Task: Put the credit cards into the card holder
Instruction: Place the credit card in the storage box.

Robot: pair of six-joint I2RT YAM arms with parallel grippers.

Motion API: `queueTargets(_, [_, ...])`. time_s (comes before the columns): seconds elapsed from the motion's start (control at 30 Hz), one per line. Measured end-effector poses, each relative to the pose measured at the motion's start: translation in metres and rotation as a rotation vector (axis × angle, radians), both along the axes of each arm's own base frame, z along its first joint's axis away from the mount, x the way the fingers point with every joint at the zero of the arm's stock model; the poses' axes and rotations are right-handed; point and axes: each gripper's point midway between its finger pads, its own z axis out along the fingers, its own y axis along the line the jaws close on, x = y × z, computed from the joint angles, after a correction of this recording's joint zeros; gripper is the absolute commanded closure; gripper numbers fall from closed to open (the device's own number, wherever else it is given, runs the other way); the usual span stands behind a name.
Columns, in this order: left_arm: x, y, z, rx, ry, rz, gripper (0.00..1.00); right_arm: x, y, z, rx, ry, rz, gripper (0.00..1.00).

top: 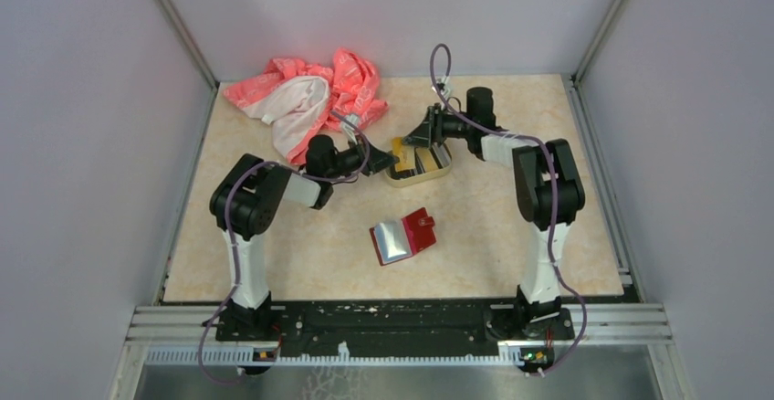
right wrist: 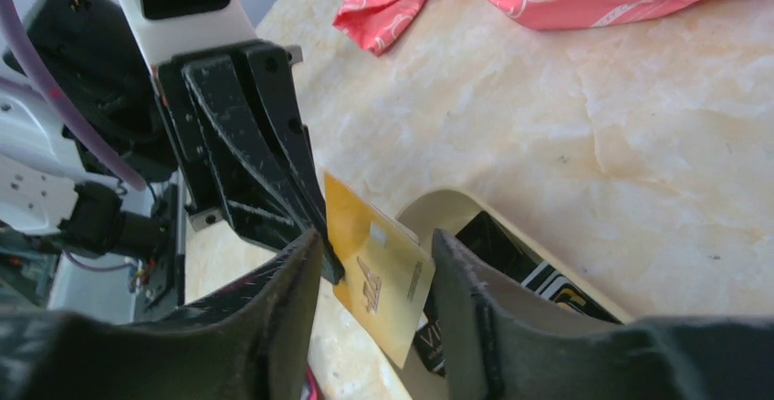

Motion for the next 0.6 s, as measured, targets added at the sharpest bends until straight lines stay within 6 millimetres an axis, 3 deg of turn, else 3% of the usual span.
queueTargets(0.13, [0.008,0.004,0.003,-0.018,-0.006,0.009,1.00,0.003,0.002,-0.002,-0.008,0.005,0.010,0.44])
queueTargets(0.27, [0.012,0.005,0.001,-0.032,-0.002,0.008,1.00,0.003,0.002,-0.007,-0.023,0.011,0.017,0.52])
queueTargets(0.47, [0.014,0.003,-0.005,-0.038,0.016,-0.006,1.00,0.007,0.004,-0.011,-0.032,0.005,0.025,0.77])
queueTargets(0.6, [0.017,0.005,-0.003,-0.044,0.017,-0.007,0.83,0.013,0.005,-0.011,-0.038,-0.005,0.020,0.96])
